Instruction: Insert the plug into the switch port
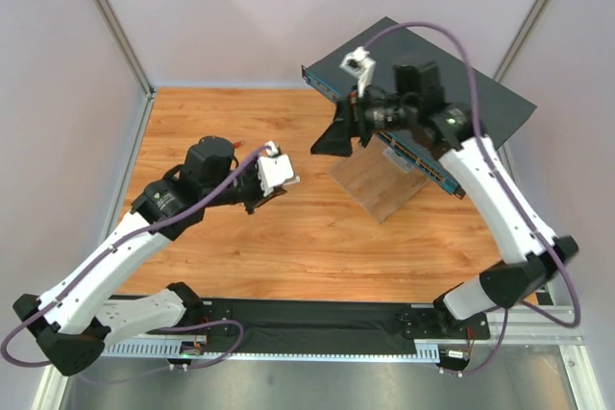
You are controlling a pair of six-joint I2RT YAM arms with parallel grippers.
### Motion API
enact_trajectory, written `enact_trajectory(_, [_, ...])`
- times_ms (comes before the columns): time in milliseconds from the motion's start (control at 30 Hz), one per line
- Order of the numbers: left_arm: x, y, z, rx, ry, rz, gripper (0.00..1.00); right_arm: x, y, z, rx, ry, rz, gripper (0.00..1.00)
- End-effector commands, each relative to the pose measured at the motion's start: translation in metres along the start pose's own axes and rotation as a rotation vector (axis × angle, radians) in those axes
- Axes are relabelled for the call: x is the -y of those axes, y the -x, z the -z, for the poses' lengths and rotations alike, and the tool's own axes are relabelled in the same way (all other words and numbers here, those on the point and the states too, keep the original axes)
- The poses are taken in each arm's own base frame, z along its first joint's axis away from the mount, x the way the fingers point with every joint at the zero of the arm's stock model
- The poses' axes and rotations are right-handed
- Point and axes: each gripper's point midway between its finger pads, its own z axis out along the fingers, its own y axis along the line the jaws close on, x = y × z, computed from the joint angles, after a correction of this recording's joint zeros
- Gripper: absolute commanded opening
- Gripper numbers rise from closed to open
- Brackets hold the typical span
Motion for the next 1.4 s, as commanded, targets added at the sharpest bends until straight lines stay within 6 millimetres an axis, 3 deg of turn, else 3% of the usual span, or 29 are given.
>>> enact_trajectory(0, [-0.014, 0.032, -0.007, 0.050, 0.062, 0.277, 0.00, -0.016, 0.046, 0.056, 0.244, -0.165, 0.105, 0.85])
enact_trajectory(100, [-0.027, 0.047, -0.019, 0.044, 0.119, 0.351, 0.00, -0.006, 0.054, 0.102, 0.375, -0.290, 0.056, 0.89])
enact_trajectory(133, [-0.037, 0.056, -0.018, 0.052, 0.168, 0.358, 0.00, -0.004, 0.059, 0.132, 0.456, -0.347, 0.021, 0.90])
enact_trajectory(167, [-0.038, 0.056, -0.030, 0.031, 0.172, 0.372, 0.00, 0.004, 0.053, 0.140, 0.467, -0.362, -0.015, 0.90])
enact_trajectory(200, [-0.043, 0.065, -0.031, 0.038, 0.188, 0.391, 0.00, 0.017, 0.053, 0.163, 0.512, -0.427, -0.052, 0.90])
enact_trajectory(233, [-0.048, 0.066, -0.035, 0.028, 0.209, 0.398, 0.00, 0.010, 0.049, 0.176, 0.534, -0.437, -0.054, 0.90])
enact_trajectory(300, [-0.056, 0.070, -0.049, 0.016, 0.219, 0.401, 0.00, 0.015, 0.035, 0.192, 0.537, -0.485, -0.104, 0.91])
enact_trajectory(333, [-0.062, 0.070, -0.053, 0.011, 0.240, 0.401, 0.00, 0.019, 0.030, 0.211, 0.571, -0.542, -0.121, 0.91])
enact_trajectory(433, [-0.073, 0.078, -0.068, 0.018, 0.250, 0.389, 0.00, 0.028, 0.002, 0.233, 0.573, -0.598, -0.226, 0.93])
enact_trajectory(600, [-0.081, 0.087, -0.097, 0.012, 0.217, 0.387, 0.00, 0.045, -0.041, 0.249, 0.561, -0.608, -0.410, 0.96])
enact_trajectory(667, [-0.082, 0.077, -0.115, -0.035, 0.214, 0.410, 0.00, 0.055, -0.049, 0.259, 0.580, -0.626, -0.464, 0.96])
enact_trajectory(733, [-0.086, 0.083, -0.121, -0.033, 0.213, 0.408, 0.00, 0.064, -0.056, 0.268, 0.607, -0.647, -0.517, 0.97])
enact_trajectory(1000, [-0.091, 0.074, -0.147, -0.087, 0.220, 0.464, 0.00, 0.093, -0.078, 0.296, 0.686, -0.611, -0.722, 0.98])
enact_trajectory(1367, [-0.104, 0.076, -0.162, -0.084, 0.260, 0.489, 0.00, 0.128, -0.087, 0.296, 0.739, -0.513, -0.769, 1.00])
